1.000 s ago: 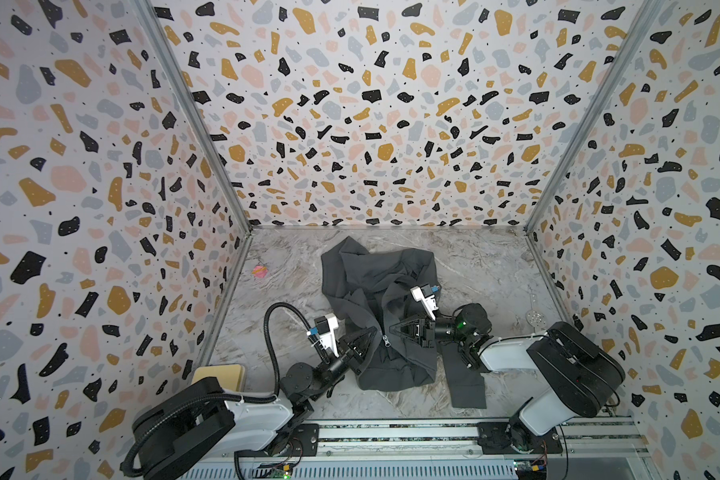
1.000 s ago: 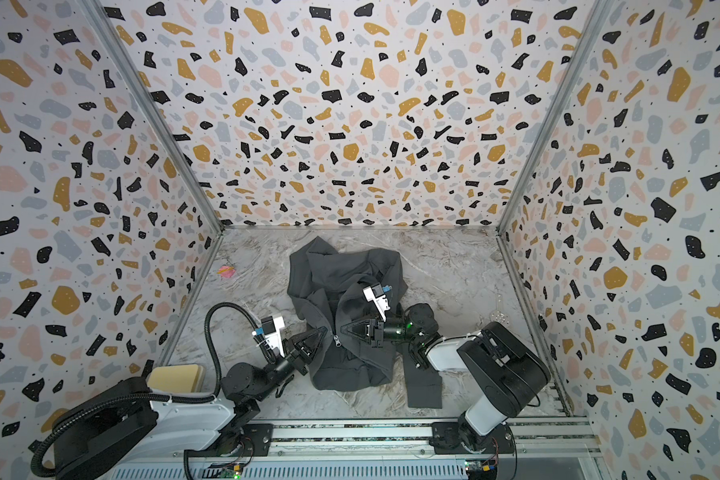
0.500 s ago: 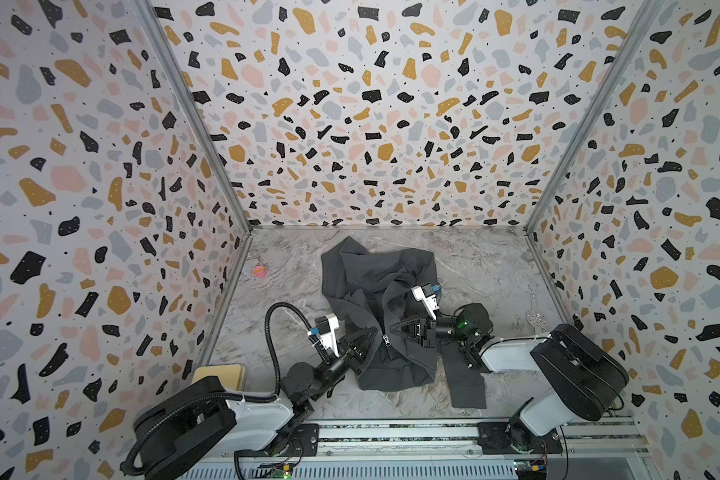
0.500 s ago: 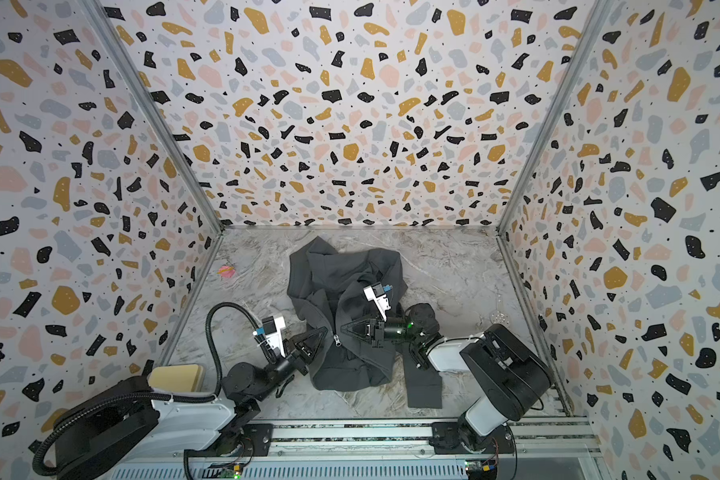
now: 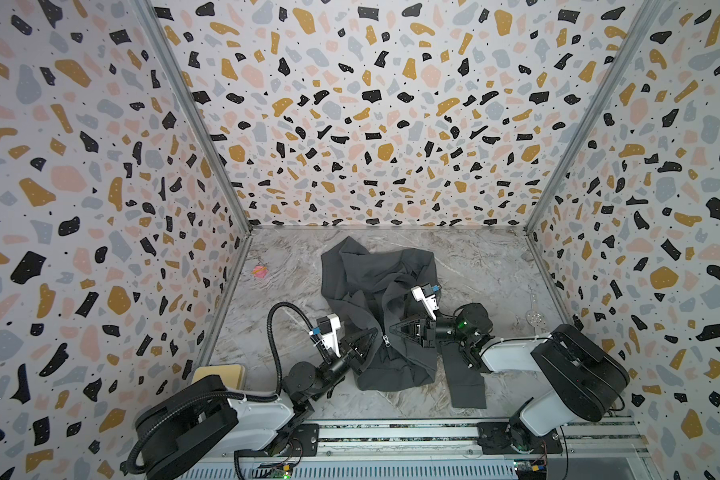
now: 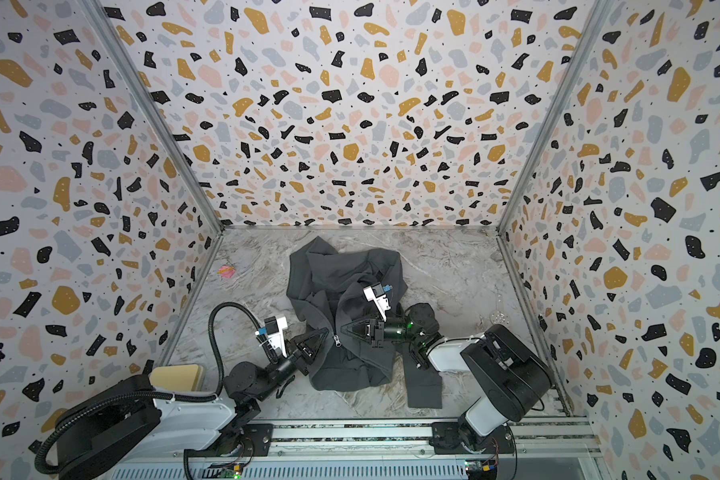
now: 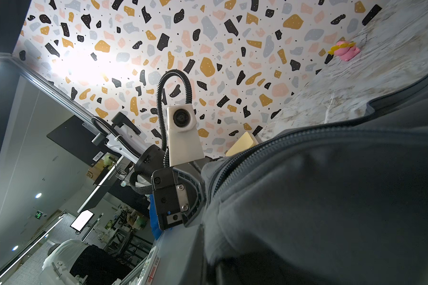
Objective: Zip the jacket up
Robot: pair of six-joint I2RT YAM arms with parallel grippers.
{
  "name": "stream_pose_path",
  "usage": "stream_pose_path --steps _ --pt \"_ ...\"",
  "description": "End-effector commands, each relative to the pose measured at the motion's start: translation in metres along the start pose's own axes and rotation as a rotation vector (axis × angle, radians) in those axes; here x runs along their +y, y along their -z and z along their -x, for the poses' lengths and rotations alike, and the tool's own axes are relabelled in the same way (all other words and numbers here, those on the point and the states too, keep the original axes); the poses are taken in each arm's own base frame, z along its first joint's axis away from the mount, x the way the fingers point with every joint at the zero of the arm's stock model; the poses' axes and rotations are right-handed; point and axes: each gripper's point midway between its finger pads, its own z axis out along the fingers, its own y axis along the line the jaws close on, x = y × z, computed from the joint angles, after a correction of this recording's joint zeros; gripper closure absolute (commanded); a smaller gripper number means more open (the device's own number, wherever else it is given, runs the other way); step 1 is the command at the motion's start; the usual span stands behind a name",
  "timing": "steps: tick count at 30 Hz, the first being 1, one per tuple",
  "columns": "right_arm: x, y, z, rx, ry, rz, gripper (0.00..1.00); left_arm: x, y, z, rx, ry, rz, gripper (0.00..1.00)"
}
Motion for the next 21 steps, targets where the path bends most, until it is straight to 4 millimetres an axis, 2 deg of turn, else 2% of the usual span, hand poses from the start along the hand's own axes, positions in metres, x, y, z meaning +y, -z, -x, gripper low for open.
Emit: stream_pose_path --steps 1,21 --pt "0.0229 -0.0029 0.0117 -0.015 0.098 0.058 1.00 -0.0074 0.0007 0.0132 -0.056 -0.020 -0.029 1.00" --pt "0.0206 -0.0035 0.0117 -0.012 0.097 0.048 1.00 -0.0055 0.0001 0.0147 -0.064 -0.020 -0.017 1.00"
